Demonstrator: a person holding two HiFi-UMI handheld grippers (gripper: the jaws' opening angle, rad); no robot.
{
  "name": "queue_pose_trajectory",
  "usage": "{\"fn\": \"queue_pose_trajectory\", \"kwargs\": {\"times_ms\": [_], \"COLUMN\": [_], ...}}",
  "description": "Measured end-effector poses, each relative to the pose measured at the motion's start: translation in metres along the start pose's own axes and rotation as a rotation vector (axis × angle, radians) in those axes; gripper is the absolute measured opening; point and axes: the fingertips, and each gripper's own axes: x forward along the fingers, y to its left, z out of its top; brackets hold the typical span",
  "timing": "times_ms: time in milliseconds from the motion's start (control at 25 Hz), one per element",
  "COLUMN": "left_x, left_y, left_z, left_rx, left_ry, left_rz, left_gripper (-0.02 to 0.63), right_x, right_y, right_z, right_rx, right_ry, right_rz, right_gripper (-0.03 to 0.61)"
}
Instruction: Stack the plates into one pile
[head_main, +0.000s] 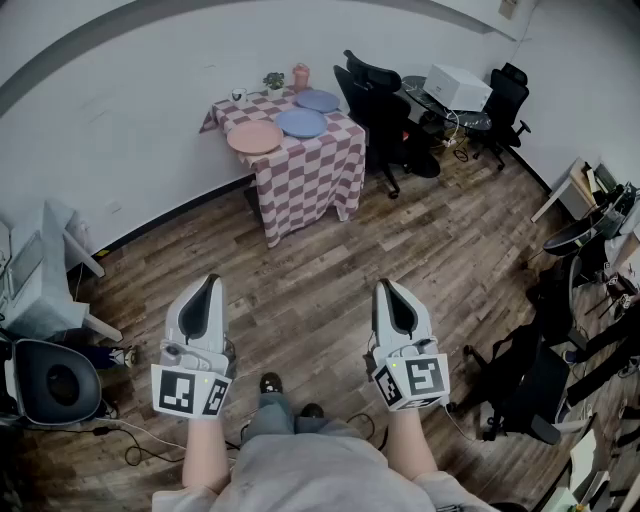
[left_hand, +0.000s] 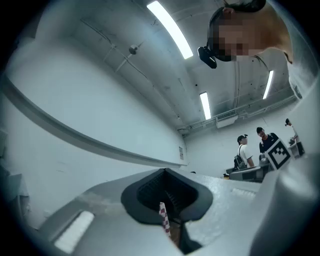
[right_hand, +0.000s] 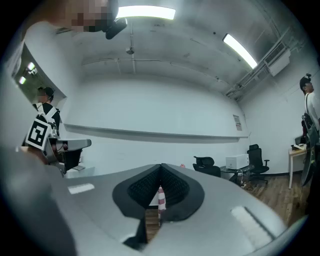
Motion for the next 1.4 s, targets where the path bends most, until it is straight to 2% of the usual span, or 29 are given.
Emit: {"fn": "queue_pose_trajectory", "kwargs": {"times_ms": [440,720,880,1080,1200,1400], "left_x": [-0.010,-0.001,0.005,0.039,0.065,0.113], "left_y": [-0.009,-0.022,-0.022,-0.008,0.002,0.030], "left_z": [0.006,0.011,0.008,0.011,0.007,-0.007], "left_rx": [-0.007,0.011,0.024,0.015,0.014,-0.075], "left_ry": [-0.005,-0.023,-0.017,-0.046,-0.055,-0.075], "left_rz": [0.011,-0.019,-0.041,-0.065,-0.078,-0.086], "left_gripper": [0.003,0.003,0.004,0.004,0.003,0.004], "right_x": [-0.009,-0.015,-0.010,0.015,0.036,0.087], "right_y": [0.002,-0.011,-0.015,-0.014,-0.030,-0.042], "right_z": [0.004,0.010,0.011,0.016,0.019,0.018], "right_rx": [-0.010,-0.018,-0.098,-0.167,-0.136,-0.050], "right_ry": [-0.008,-0.037,-0.046,-0.030,-0.053,-0.087], "right_rz": [0.019,0.006,0.052,0.185,0.145,0.091], "right_gripper": [-0.003,-0.003,-0.003,-0.002,-0.002,-0.002]}}
